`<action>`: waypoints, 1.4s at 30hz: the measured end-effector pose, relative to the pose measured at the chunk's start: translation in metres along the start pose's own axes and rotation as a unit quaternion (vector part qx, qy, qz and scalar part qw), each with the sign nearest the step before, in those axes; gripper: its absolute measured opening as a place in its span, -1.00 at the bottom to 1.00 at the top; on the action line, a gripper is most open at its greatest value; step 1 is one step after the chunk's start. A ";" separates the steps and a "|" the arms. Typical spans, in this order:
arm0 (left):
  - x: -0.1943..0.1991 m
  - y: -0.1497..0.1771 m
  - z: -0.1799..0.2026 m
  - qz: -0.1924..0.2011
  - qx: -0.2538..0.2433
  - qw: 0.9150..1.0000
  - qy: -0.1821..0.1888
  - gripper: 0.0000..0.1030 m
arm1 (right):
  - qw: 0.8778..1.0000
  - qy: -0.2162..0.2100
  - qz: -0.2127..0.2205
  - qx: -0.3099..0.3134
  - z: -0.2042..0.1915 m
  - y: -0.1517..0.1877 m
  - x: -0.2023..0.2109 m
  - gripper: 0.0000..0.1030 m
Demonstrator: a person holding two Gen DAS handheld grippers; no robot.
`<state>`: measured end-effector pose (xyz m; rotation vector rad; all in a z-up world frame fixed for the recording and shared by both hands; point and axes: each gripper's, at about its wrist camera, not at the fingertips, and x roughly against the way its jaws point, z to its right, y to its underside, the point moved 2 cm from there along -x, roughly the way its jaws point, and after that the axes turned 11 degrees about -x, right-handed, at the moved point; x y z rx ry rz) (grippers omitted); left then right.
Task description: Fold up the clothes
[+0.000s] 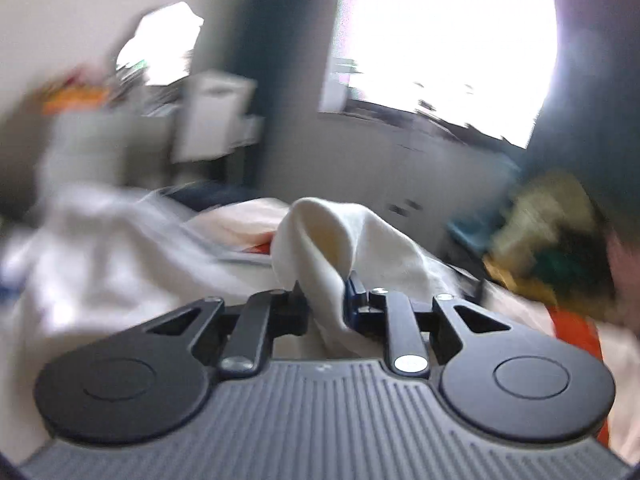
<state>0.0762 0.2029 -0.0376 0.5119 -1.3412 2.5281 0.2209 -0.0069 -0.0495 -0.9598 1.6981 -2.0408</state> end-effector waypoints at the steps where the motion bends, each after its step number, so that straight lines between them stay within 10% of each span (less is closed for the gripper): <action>1: 0.002 -0.001 0.000 0.005 -0.002 1.000 -0.003 0.99 | 1.000 -0.022 -0.008 0.008 -0.014 0.005 0.001 -0.59; 4: 0.006 -0.002 -0.001 0.010 0.002 1.000 -0.009 0.99 | 0.999 -0.024 -0.024 -0.015 -0.023 0.011 0.003 -0.53; 8: 0.005 0.001 0.001 0.005 0.005 1.000 -0.008 0.99 | 0.993 -0.052 -0.050 -0.098 -0.007 0.012 0.014 0.46; 15: -0.001 0.006 0.008 -0.005 -0.001 1.000 -0.008 0.99 | 0.969 -0.074 0.010 -0.235 0.050 0.003 0.073 0.49; 20: -0.007 0.012 0.012 -0.013 -0.008 1.000 -0.012 0.99 | 0.902 0.052 -0.037 -0.426 0.126 0.016 0.043 0.53; 25: -0.019 0.020 0.016 -0.025 -0.020 0.999 -0.019 0.99 | 0.823 0.022 -0.096 -0.559 0.151 0.047 -0.003 0.42; 28: -0.028 0.025 0.019 -0.034 -0.025 0.999 -0.020 0.99 | 0.860 -0.004 -0.111 -0.499 0.140 0.034 -0.013 -0.28; 32: -0.036 0.033 0.025 -0.044 -0.028 0.998 -0.022 0.99 | 0.918 0.022 -0.090 -0.386 0.137 0.013 0.006 -0.51; 42: -0.048 0.057 0.050 -0.067 -0.069 0.995 -0.015 0.99 | 0.913 0.203 -0.018 -0.355 0.277 0.005 0.091 -0.74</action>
